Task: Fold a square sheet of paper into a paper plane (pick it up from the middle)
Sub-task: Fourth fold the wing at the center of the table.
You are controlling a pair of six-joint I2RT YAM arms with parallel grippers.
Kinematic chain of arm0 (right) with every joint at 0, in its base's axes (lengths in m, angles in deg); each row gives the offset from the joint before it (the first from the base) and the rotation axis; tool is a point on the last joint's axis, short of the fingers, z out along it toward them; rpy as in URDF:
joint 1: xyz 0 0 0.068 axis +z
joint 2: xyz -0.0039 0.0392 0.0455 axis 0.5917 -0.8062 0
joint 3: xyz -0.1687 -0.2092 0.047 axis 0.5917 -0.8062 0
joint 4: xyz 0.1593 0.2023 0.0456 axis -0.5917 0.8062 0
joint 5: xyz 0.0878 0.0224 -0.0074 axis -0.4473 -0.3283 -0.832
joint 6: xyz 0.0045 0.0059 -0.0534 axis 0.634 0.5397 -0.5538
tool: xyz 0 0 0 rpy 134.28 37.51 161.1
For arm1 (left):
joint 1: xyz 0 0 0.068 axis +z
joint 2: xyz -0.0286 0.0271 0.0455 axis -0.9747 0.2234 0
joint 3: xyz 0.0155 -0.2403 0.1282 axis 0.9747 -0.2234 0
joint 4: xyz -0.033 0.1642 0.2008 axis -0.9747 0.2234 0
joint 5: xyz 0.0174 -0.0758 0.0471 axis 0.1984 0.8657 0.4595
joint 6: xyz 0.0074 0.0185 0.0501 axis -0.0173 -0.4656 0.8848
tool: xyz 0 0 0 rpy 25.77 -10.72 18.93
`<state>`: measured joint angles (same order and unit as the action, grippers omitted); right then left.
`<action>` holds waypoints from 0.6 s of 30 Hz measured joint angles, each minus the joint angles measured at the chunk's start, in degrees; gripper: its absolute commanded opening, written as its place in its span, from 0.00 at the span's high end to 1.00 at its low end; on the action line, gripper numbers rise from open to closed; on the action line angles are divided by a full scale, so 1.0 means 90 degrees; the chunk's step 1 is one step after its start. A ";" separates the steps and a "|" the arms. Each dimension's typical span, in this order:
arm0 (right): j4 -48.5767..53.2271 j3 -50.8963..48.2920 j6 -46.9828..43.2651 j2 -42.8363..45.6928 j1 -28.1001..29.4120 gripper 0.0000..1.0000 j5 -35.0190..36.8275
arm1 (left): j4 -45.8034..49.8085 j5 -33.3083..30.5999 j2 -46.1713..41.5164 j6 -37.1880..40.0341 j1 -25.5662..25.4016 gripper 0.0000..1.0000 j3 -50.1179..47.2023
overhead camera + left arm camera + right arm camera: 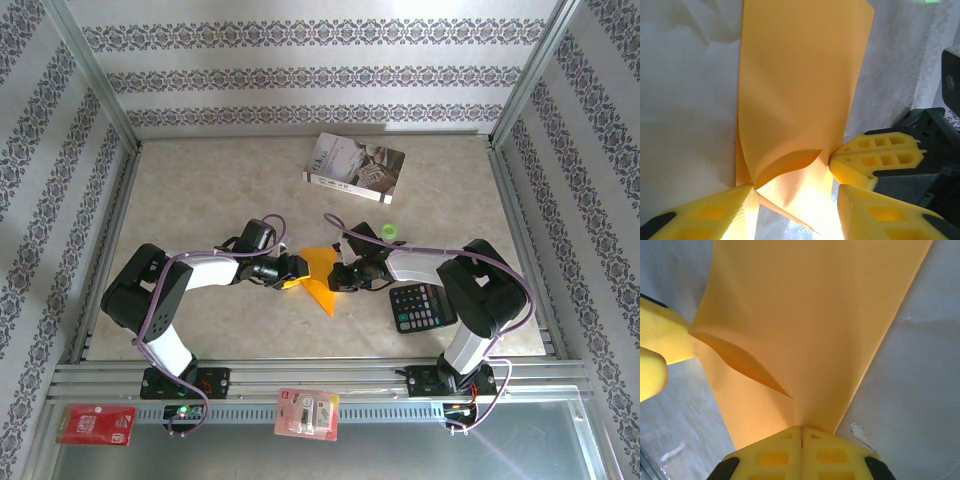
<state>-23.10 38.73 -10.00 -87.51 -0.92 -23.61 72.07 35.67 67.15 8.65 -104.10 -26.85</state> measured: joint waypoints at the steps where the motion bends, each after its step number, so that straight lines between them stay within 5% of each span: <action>1: 0.0000 0.0000 0.0000 0.0000 0.0000 1.00 0.0000 | -0.0041 0.0019 0.0012 0.0002 0.0000 0.59 0.0000; 9: 0.0005 0.0000 -0.0012 0.0000 -0.0063 1.00 -0.0051 | -0.0214 0.0151 0.0231 0.0039 0.0000 0.67 0.0051; 18: 0.0032 0.0007 -0.0170 -0.0002 -0.0080 0.96 -0.0083 | -0.0284 0.0080 0.0432 0.0153 0.0000 0.90 0.0117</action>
<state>-22.81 38.80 -11.53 -87.53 -1.64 -24.35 69.51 36.39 71.04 10.03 -104.10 -25.80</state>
